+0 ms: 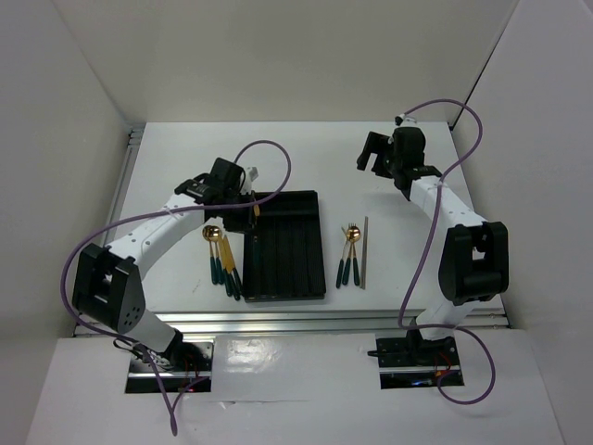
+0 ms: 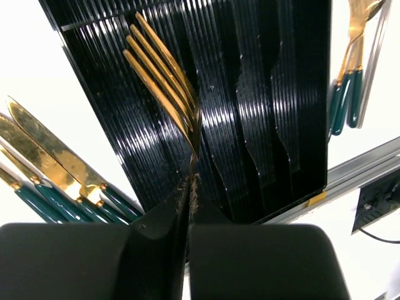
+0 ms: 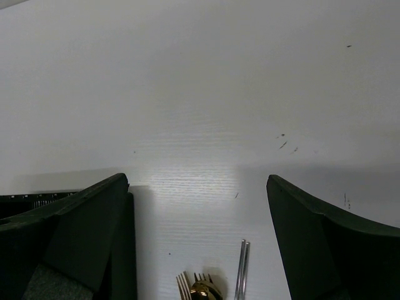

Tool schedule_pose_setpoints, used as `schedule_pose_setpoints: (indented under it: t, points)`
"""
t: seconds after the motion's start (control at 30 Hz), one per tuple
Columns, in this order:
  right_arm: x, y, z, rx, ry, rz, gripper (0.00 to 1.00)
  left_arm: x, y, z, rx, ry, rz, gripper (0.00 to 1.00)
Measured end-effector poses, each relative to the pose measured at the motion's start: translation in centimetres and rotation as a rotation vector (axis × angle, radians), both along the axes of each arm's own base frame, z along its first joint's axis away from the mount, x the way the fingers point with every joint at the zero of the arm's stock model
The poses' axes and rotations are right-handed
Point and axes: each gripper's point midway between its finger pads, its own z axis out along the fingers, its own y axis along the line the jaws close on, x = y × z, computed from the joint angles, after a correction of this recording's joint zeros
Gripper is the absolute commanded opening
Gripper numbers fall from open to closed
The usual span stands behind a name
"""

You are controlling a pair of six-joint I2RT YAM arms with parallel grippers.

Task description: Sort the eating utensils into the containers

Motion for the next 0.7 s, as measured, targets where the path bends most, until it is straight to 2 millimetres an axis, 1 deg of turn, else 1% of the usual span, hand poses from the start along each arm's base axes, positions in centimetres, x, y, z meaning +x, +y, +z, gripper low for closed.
schedule_pose_setpoints:
  t: [0.2, 0.43, 0.7]
  points:
    - [-0.1, -0.1, -0.3, -0.004, 0.007, -0.006, 1.0, -1.0, -0.3, -1.7, 0.024, 0.043, 0.003, 0.0]
    - [-0.1, -0.1, -0.3, -0.004, 0.009, -0.006, 1.0, -2.2, 0.9, -4.9, 0.108, 0.124, 0.04, 0.0]
    - [-0.2, -0.1, -0.3, -0.004, 0.01, -0.005, 1.0, -2.4, 1.6, -6.6, 0.16, 0.175, 0.078, 0.0]
